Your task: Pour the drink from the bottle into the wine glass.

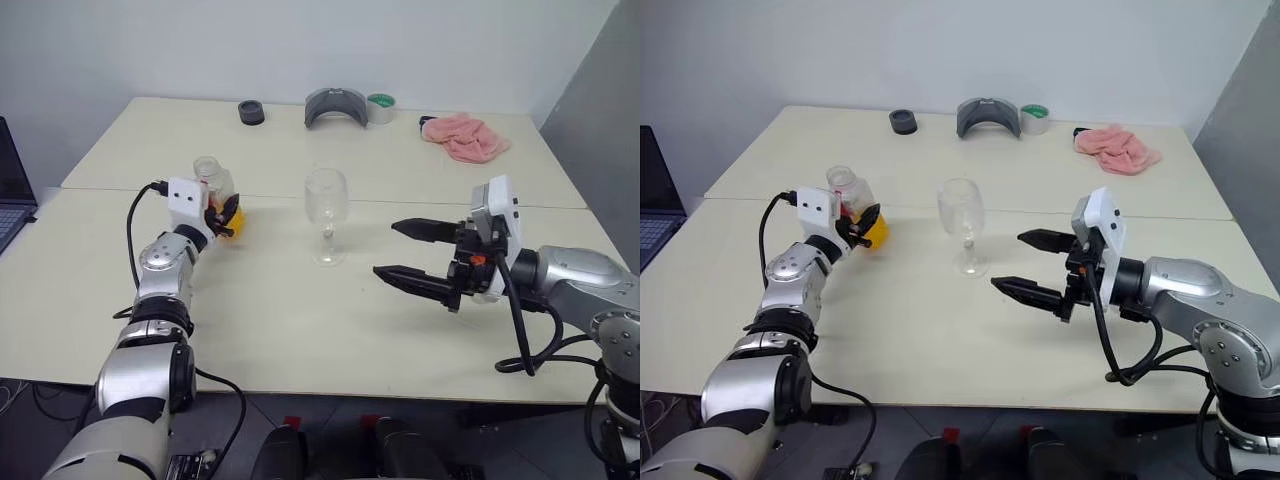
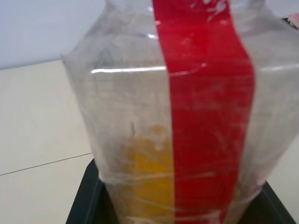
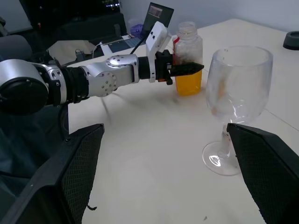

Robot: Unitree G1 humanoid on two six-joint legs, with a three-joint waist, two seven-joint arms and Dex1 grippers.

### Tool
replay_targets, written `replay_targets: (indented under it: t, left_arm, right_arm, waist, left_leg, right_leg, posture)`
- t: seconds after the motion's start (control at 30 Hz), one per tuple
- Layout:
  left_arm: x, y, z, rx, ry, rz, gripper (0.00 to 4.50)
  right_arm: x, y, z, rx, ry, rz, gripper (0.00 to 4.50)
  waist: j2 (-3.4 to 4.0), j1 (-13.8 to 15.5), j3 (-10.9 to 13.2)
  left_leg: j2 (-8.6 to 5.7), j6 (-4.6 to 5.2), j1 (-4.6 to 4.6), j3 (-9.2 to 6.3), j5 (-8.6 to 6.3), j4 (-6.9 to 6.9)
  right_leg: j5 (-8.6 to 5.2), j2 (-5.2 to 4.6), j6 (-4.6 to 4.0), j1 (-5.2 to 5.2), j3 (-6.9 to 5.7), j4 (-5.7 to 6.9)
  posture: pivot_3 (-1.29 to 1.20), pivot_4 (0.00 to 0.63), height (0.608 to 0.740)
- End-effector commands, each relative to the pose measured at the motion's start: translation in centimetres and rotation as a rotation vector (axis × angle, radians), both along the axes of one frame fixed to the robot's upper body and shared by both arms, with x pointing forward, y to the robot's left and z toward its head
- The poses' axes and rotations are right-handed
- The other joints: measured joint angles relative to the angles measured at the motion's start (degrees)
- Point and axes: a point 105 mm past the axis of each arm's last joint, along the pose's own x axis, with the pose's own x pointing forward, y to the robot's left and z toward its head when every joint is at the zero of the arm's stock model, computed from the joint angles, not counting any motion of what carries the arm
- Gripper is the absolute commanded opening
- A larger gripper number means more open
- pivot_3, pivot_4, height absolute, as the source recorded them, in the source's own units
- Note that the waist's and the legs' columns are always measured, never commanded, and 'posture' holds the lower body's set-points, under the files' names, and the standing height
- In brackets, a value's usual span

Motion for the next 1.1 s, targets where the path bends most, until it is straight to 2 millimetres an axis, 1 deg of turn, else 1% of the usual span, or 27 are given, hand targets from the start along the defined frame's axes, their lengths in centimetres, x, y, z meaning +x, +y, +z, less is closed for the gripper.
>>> replay_targets:
  t: [0.03,0.17,0.27,0.37,0.47,0.57,0.73,0.87,0.97,1.1]
  left_arm:
    - [0.1,-1.8,4.5,0.142,-0.149,-0.093,1.67]
    - [0.1,-3.8,7.6,0.291,-0.225,-0.183,1.67]
    - [0.0,-4.7,9.7,0.388,-0.272,-0.225,1.67]
    - [-0.1,-5.5,11.4,0.478,-0.307,-0.270,1.67]
    - [-0.3,-6.3,12.9,0.526,-0.333,-0.316,1.67]
    - [-0.5,-6.7,13.4,0.554,-0.346,-0.346,1.67]
    - [-0.8,-7.1,13.4,0.666,-0.350,-0.396,1.67]
    - [-1.2,-8.0,13.7,0.819,-0.383,-0.443,1.67]
    - [-1.1,-8.1,13.7,0.858,-0.382,-0.443,1.67]
    - [-0.8,-8.8,13.9,0.907,-0.391,-0.443,1.67]
  right_arm:
    - [0.3,0.1,3.2,0.091,-0.134,-0.017,4.50]
    - [1.3,0.2,3.8,0.082,-0.225,-0.064,4.50]
    - [1.9,0.4,3.7,0.075,-0.269,-0.088,4.50]
    - [2.4,0.5,3.4,0.080,-0.282,-0.103,4.50]
    - [2.7,0.6,2.9,0.086,-0.276,-0.094,4.50]
    - [2.7,0.8,2.7,0.085,-0.275,-0.087,4.50]
    - [3.2,1.3,2.5,0.084,-0.287,-0.103,4.50]
    - [3.6,1.9,2.4,0.103,-0.290,-0.102,4.50]
    - [3.7,2.2,2.4,0.109,-0.293,-0.104,4.50]
    - [4.0,2.5,2.3,0.119,-0.296,-0.113,4.50]
  waist:
    - [-0.04,0.0,0.0]
    - [-0.18,0.1,0.1]
    - [-0.20,0.1,0.1]
    - [-0.19,0.1,0.1]
    - [-0.19,0.1,0.1]
    - [-0.19,0.1,0.1]
    - [-0.19,0.0,0.1]
    - [-0.19,0.1,0.1]
    - [-0.19,0.2,0.1]
    - [-0.18,0.2,0.1]
  left_leg:
    - [0.00,0.00,-0.01,0.00,0.00,0.01]
    - [-0.01,0.00,-0.06,0.00,0.00,0.01]
    - [-0.02,0.00,-0.28,0.01,0.00,0.04]
    - [-0.01,-0.02,-0.71,0.02,0.02,0.11]
    - [0.00,-0.03,-0.87,0.02,0.03,0.15]
    - [0.01,-0.02,-0.90,0.04,0.02,0.14]
    - [0.00,-0.02,-0.89,0.06,0.02,0.14]
    - [-0.01,-0.02,-0.90,0.07,0.02,0.16]
    - [-0.02,-0.02,-0.94,0.06,0.02,0.18]
    - [-0.05,-0.02,-0.94,0.06,0.02,0.21]
  right_leg:
    - [0.00,0.00,0.00,-0.02,0.00,0.01]
    - [0.00,0.00,0.00,-0.04,-0.07,0.00]
    - [0.00,0.00,-0.01,-0.26,-0.04,0.02]
    - [0.02,0.00,-0.03,-0.72,-0.03,0.13]
    - [0.02,0.00,-0.04,-0.86,-0.07,0.14]
    - [0.02,-0.07,-0.04,-0.86,-0.10,0.12]
    - [0.02,-0.07,-0.04,-0.87,-0.10,0.12]
    - [0.02,-0.07,-0.04,-0.87,-0.12,0.11]
    - [0.02,-0.10,-0.04,-0.87,-0.15,0.11]
    - [0.02,-0.15,-0.04,-0.86,-0.17,0.12]
  posture:
    - [0.00,0.150,0.740]
    - [0.00,0.150,0.740]
    - [0.00,0.150,0.740]
    - [0.00,0.150,0.740]
    - [0.00,0.150,0.740]
    - [0.00,0.150,0.740]
    - [0.00,0.150,0.740]
    - [0.00,0.150,0.740]
    - [0.00,0.150,0.740]
    - [0.00,0.150,0.740]
